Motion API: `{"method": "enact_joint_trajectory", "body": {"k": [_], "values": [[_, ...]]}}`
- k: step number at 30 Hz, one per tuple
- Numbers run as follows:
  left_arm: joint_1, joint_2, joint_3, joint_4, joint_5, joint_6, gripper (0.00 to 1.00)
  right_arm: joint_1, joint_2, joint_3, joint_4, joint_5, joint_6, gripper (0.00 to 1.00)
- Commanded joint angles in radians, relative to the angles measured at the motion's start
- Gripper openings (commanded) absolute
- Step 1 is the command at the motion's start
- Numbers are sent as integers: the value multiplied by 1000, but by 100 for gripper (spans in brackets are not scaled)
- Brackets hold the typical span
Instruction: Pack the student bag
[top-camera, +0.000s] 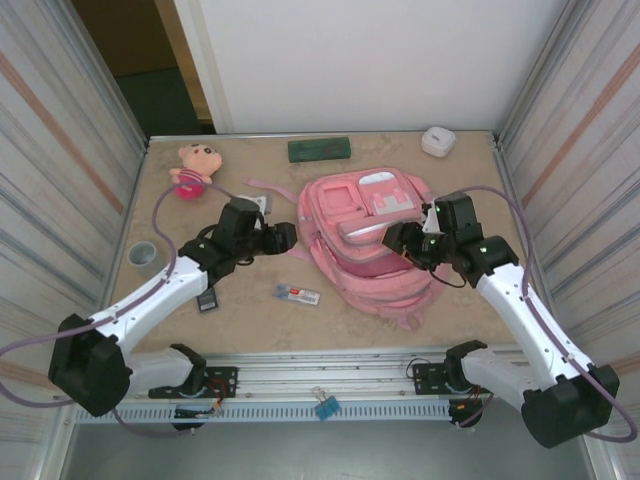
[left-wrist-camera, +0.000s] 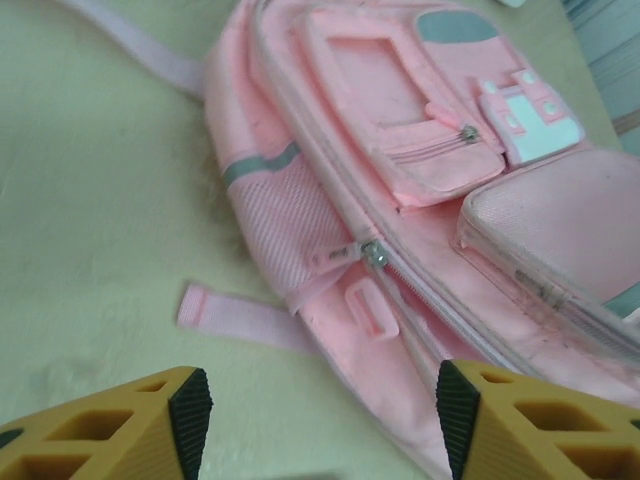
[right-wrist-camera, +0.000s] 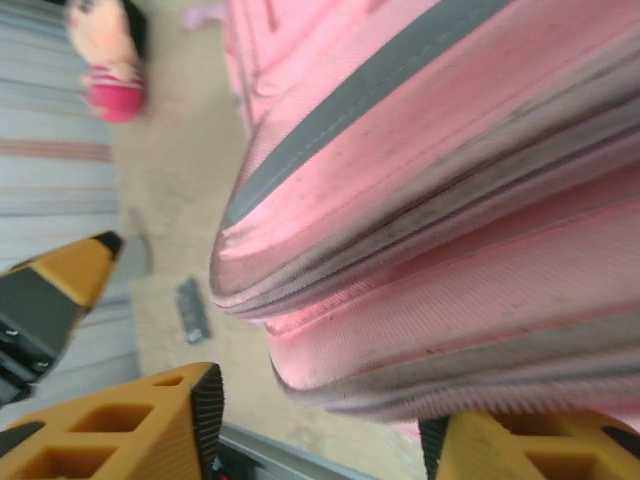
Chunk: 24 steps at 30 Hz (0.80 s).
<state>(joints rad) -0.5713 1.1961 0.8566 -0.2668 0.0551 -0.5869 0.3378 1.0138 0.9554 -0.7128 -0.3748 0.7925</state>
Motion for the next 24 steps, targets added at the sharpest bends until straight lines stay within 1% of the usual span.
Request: {"method": "enact_joint_trajectory", "body": {"k": [1, 3, 6, 9, 12, 15, 16, 18, 21, 24], "values": [[-3, -47, -16, -149, -58, -121, 63, 16, 3, 106, -266, 128, -119, 59], [-4, -66, -23, -163, -68, -140, 64, 33, 2, 157, -355, 173, -152, 61], [1, -81, -24, -202, -75, -176, 64, 107, 12, 221, -426, 258, -189, 62], [34, -71, -9, -290, -76, -258, 65, 196, 32, 240, -416, 330, -228, 62], [81, -69, -14, -374, -80, -305, 68, 280, 78, 251, -351, 327, -267, 64], [149, -110, -60, -419, -79, -347, 70, 381, 139, 253, -251, 302, -333, 68], [178, -134, -84, -420, -70, -357, 70, 423, 169, 258, -216, 303, -373, 69], [230, -184, -127, -417, -49, -366, 71, 475, 224, 285, -188, 324, -442, 73], [314, -256, -164, -451, -40, -356, 72, 520, 313, 343, -178, 352, -529, 75], [393, -308, -179, -477, -22, -318, 73, 534, 399, 394, -154, 350, -585, 75]]}}
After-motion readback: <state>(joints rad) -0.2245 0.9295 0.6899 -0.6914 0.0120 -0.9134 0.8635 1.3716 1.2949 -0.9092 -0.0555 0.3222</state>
